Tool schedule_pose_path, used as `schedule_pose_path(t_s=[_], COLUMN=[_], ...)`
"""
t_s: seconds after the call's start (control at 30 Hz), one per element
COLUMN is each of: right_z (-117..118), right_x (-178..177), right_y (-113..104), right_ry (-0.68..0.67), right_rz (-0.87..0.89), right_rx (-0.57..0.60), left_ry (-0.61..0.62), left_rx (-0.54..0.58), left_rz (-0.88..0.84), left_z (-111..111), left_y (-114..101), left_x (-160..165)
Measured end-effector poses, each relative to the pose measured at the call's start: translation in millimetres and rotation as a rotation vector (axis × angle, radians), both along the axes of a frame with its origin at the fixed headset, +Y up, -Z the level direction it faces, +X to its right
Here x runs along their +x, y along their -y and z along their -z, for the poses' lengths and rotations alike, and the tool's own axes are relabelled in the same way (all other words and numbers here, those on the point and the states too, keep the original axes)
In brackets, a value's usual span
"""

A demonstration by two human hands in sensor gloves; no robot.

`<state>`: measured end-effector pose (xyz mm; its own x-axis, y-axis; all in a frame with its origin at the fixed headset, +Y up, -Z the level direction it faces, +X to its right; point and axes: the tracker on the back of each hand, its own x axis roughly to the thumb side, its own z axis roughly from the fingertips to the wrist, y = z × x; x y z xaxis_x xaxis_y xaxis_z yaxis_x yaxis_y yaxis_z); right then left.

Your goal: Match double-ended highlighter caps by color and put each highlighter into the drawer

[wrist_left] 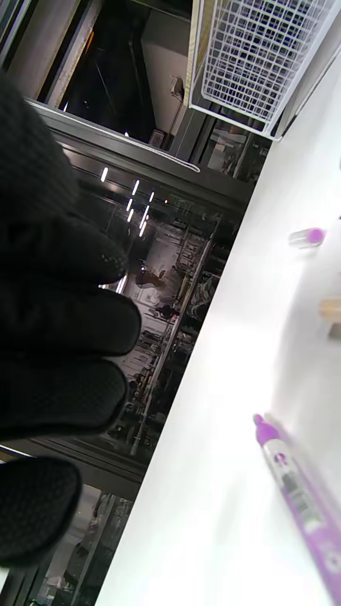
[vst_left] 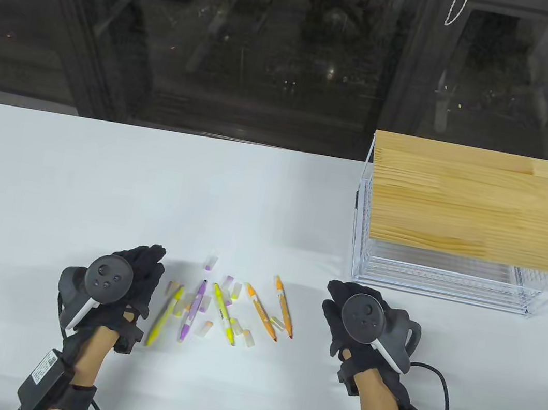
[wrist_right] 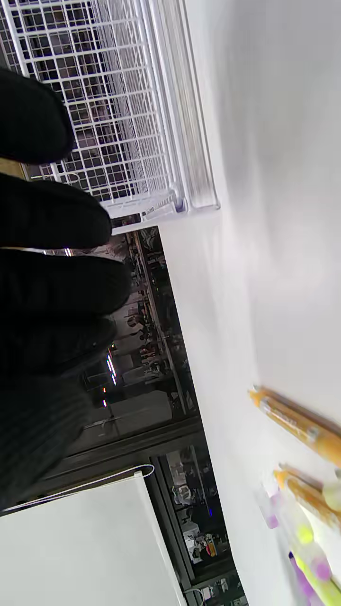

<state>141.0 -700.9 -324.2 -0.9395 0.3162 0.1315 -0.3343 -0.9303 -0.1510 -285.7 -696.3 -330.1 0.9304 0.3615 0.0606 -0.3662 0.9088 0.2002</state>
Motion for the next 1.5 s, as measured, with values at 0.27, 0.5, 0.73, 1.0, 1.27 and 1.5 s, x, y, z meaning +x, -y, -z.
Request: schedule_pose_path(t_s=[0.27, 0.5, 0.73, 1.0, 1.27, 1.5], right_z=[0.7, 0.7, -0.7, -6.6, -9.8, -7.3], right_x=[-1.8, -1.3, -0.8, 5.7, 29.0, 60.2], right_y=[2.7, 2.0, -0.2, -12.5, -27.7, -31.1], right_ry=[-0.013, -0.012, -0.011, 0.005, 0.073, 0.163], right_rz=[-0.002, -0.004, -0.007, 0.016, 0.04, 0.025], right_rx=[-0.017, -0.017, -0.003, 0.061, 0.136, 0.158], left_ry=[0.029, 0.037, 0.037, 0.043, 0.118, 0.22], left_rx=[-0.001, -0.013, 0.002, 0.037, 0.088, 0.129], left_rz=[0.023, 0.013, 0.014, 0.008, 0.083, 0.1], left_z=[3.3, 2.6, 0.9, -0.8, 4.3, 16.4], left_y=[2.5, 2.5, 0.6, -8.7, -37.2, -75.4], left_x=[6.6, 7.8, 7.7, 11.4, 49.2, 108.9])
